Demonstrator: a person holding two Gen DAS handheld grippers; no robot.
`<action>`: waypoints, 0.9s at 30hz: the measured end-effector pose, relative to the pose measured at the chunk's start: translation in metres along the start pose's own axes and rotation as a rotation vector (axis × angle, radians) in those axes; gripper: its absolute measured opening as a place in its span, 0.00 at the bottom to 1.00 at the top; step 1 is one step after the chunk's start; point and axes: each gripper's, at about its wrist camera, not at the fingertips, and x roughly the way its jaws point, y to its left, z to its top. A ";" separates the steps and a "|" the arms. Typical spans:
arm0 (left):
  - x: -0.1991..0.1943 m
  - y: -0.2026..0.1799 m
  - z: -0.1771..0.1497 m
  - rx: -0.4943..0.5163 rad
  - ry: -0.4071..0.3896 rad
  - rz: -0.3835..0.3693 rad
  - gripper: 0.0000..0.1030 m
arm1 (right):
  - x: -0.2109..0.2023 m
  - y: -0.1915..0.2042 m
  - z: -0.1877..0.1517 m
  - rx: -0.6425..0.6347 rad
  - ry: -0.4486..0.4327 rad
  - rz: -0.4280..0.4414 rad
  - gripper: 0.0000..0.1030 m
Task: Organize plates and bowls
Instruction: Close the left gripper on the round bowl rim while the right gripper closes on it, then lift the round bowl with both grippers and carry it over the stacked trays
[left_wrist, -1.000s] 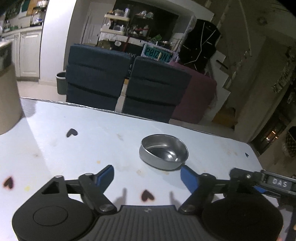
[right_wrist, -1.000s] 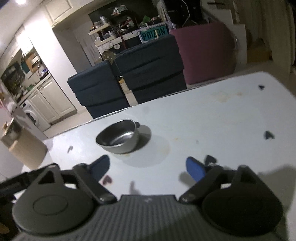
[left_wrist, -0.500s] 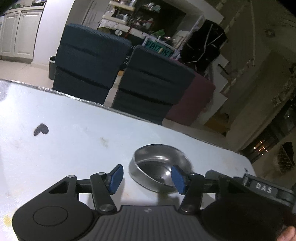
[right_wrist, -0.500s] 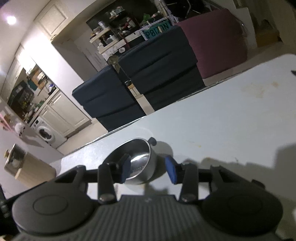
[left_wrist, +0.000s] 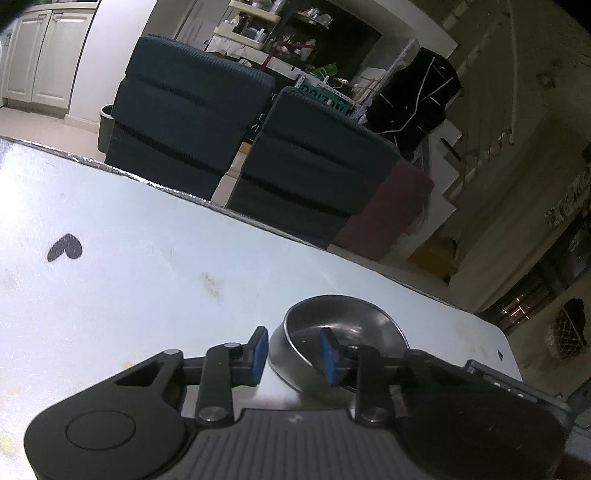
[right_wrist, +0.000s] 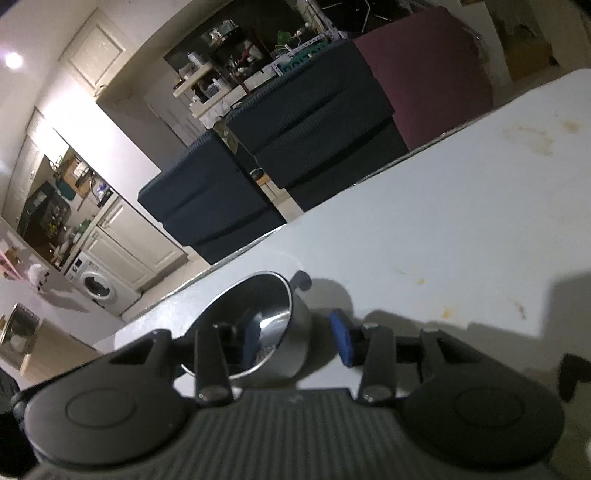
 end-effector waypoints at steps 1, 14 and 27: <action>0.001 0.000 0.000 0.006 0.000 0.002 0.26 | 0.002 -0.001 -0.001 0.005 0.002 0.006 0.48; -0.019 -0.014 -0.004 0.098 -0.037 0.007 0.07 | -0.002 0.011 -0.006 -0.109 0.021 -0.059 0.11; -0.094 -0.075 -0.010 0.231 -0.066 0.004 0.06 | -0.067 0.026 0.001 -0.183 -0.001 -0.061 0.05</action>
